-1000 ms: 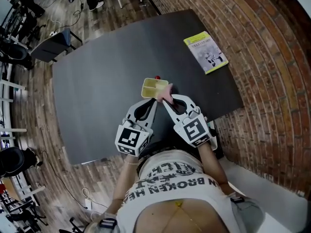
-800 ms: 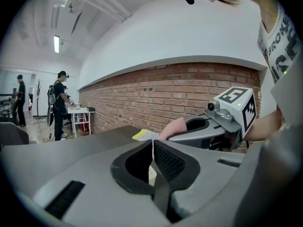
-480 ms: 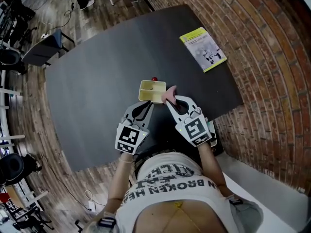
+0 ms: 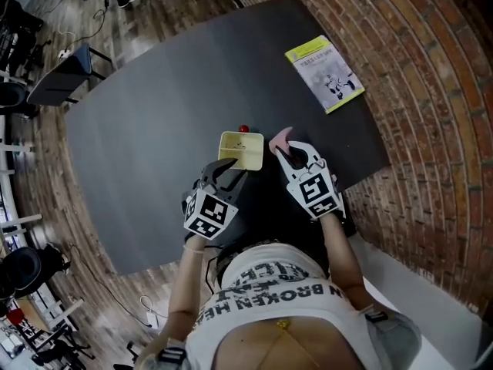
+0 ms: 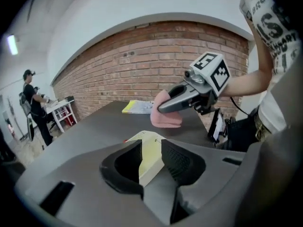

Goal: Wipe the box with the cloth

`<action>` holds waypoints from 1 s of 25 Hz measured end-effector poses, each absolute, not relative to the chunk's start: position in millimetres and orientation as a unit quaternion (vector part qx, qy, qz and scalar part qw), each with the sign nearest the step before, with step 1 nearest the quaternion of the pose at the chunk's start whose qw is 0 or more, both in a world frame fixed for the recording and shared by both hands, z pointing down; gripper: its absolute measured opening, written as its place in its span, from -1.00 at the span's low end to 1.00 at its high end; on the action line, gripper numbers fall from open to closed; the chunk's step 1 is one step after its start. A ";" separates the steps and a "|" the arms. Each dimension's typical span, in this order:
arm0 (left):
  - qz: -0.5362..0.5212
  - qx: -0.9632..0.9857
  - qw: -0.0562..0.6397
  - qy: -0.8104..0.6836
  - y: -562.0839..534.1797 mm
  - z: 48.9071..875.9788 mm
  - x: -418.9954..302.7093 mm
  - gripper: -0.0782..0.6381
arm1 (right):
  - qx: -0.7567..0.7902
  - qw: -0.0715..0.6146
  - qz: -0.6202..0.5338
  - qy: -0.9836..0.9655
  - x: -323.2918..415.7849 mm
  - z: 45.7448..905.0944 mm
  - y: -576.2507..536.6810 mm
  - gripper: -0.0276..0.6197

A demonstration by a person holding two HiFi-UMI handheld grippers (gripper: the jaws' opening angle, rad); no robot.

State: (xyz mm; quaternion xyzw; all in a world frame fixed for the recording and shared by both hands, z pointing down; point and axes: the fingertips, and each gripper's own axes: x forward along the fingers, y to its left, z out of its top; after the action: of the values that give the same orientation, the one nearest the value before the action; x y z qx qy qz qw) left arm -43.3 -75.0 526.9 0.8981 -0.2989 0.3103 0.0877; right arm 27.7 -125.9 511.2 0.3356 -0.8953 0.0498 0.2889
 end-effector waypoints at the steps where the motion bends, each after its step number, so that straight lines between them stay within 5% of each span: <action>1: 0.340 0.896 0.070 -0.278 -72.9 536.3 -41.5 -0.47 | 0.335 0.297 0.051 -0.893 29.1 517.7 -129.8 -0.86; 8: 0.541 0.822 -0.091 -0.150 -67.8 593.7 -42.6 -0.45 | 0.307 0.341 0.045 -0.888 23.8 556.3 -146.4 -0.86; 25: 0.579 0.800 -0.144 -0.059 -64.4 609.0 -39.3 -0.57 | 0.020 0.473 -0.191 -0.860 -3.1 618.6 -165.1 -0.86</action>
State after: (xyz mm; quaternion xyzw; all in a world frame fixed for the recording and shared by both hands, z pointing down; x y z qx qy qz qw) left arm -39.3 -64.4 609.0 0.8003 -0.0587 0.5790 -0.1442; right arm -3.1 -165.1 618.6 0.0201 -0.8600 -0.1907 0.4729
